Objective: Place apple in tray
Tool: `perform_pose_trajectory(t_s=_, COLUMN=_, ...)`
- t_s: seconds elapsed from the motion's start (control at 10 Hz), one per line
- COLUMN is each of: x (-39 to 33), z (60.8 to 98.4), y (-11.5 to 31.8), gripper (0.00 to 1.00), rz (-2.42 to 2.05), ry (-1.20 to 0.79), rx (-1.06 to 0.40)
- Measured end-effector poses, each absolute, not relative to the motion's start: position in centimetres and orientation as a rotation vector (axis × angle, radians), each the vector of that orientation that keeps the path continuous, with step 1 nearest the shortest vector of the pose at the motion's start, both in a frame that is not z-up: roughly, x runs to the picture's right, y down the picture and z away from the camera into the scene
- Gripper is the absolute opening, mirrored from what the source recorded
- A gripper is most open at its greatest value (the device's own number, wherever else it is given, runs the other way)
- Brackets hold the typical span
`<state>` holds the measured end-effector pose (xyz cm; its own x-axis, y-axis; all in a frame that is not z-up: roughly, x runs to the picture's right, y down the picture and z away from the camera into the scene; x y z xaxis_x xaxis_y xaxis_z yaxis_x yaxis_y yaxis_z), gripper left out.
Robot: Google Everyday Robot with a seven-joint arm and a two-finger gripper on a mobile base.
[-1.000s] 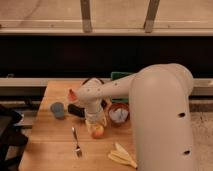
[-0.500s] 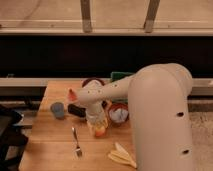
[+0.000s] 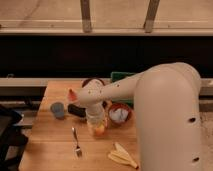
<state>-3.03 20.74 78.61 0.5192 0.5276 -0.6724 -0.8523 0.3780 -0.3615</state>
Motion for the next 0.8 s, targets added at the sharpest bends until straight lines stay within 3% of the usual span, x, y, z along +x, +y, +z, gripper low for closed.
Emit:
perform_pose_trajectory(t_s=0.4, x=-3.7, z=74.5, y=15.8, gripper=0.0, rz=0.951, ry=0.373, rx=-0.714)
perform_pose_trajectory(t_s=0.8, x=-3.8, z=70.9, y=7.6, gripper=0.0, rz=1.048, ry=0.206, rx=-0.647)
